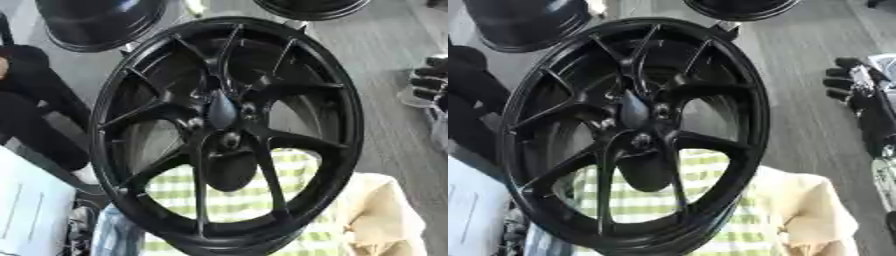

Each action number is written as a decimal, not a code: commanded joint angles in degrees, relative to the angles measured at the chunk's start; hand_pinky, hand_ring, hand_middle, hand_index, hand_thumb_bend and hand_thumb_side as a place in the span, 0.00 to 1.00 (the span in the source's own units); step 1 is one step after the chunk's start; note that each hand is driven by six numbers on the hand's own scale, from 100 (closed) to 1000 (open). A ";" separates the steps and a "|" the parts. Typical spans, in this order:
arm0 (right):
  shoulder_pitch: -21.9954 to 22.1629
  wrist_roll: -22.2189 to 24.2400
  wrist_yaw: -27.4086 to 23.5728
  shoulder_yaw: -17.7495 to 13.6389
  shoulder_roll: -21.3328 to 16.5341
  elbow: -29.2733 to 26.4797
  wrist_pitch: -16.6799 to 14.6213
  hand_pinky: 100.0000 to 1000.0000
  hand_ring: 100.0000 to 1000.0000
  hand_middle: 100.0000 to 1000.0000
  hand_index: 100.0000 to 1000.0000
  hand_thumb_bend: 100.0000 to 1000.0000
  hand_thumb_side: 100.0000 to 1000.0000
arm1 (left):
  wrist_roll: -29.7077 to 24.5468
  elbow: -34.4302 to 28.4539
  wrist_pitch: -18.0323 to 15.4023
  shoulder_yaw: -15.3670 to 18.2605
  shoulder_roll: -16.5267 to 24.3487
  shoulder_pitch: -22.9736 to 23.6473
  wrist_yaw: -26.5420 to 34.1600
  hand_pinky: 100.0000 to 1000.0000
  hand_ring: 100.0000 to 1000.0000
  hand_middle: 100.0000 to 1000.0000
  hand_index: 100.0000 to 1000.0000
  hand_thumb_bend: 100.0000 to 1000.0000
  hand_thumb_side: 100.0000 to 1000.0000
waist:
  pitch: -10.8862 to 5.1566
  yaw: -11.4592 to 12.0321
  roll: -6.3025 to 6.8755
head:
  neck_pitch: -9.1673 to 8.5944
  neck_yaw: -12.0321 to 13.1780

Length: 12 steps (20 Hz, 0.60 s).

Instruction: Pull the pin out of the wheel hub.

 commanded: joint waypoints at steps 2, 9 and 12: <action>-0.21 -0.58 0.39 -1.03 -1.59 -0.87 -0.24 0.81 0.76 0.71 0.81 0.00 0.76 | 6.09 -2.66 2.93 7.47 10.23 7.31 1.39 0.85 0.74 0.62 0.31 0.08 0.07 | -0.56 0.32 -0.29 | -0.50 -0.64; -0.38 -1.21 0.11 -1.62 -1.29 -1.06 -0.38 0.81 0.77 0.71 0.81 0.00 0.76 | 15.65 3.63 7.17 17.57 14.24 25.91 5.42 0.83 0.75 0.63 0.34 0.00 0.08 | 0.04 0.62 -0.82 | -1.41 -0.87; -0.19 -1.37 0.25 -1.76 -1.10 -1.07 -0.41 0.81 0.77 0.71 0.81 0.00 0.77 | 18.11 5.59 6.98 19.75 12.68 31.74 7.87 0.84 0.76 0.65 0.42 0.00 0.04 | 0.24 0.88 -1.16 | -1.62 -1.07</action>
